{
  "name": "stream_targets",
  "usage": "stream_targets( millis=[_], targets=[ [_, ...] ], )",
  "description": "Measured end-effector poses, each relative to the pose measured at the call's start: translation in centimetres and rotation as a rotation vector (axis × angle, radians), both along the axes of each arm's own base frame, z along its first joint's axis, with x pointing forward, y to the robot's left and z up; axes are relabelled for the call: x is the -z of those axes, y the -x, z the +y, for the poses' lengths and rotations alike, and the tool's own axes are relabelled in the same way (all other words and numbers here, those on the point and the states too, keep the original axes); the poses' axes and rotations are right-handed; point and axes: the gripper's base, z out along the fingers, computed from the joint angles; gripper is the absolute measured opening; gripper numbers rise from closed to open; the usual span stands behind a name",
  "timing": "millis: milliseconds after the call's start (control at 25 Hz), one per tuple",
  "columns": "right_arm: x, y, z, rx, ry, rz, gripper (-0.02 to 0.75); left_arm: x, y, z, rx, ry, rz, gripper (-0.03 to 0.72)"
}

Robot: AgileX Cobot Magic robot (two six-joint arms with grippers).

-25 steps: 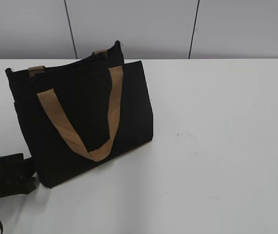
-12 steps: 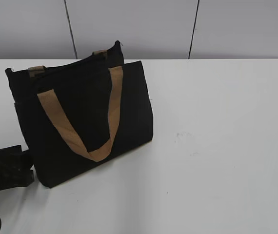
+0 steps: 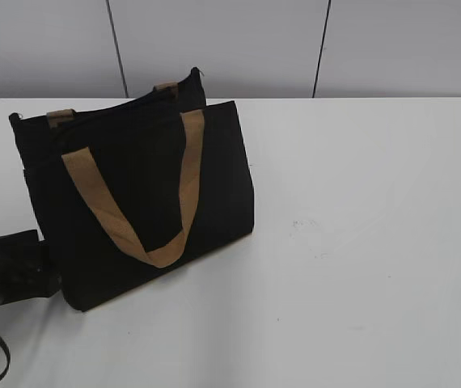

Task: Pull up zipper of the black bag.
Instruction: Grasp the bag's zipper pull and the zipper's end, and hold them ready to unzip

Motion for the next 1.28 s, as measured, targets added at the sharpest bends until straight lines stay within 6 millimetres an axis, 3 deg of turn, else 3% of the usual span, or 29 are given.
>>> stream_targets(
  millis=[480,800,1280],
  targets=[
    [0.0,0.0,0.0,0.0,0.001,0.0,0.454,-0.6,-1.7,-0.4,-0.032,0.021,-0.057,0.373],
    [0.0,0.0,0.0,0.0,0.001,0.0,0.454,-0.6,-1.7,-0.5,-0.021,0.023,-0.06,0.314],
    [0.0,0.0,0.0,-0.001,0.001,0.0,0.454,-0.6,-1.7,-0.6,-0.005,0.024,-0.059,0.307]
  ],
)
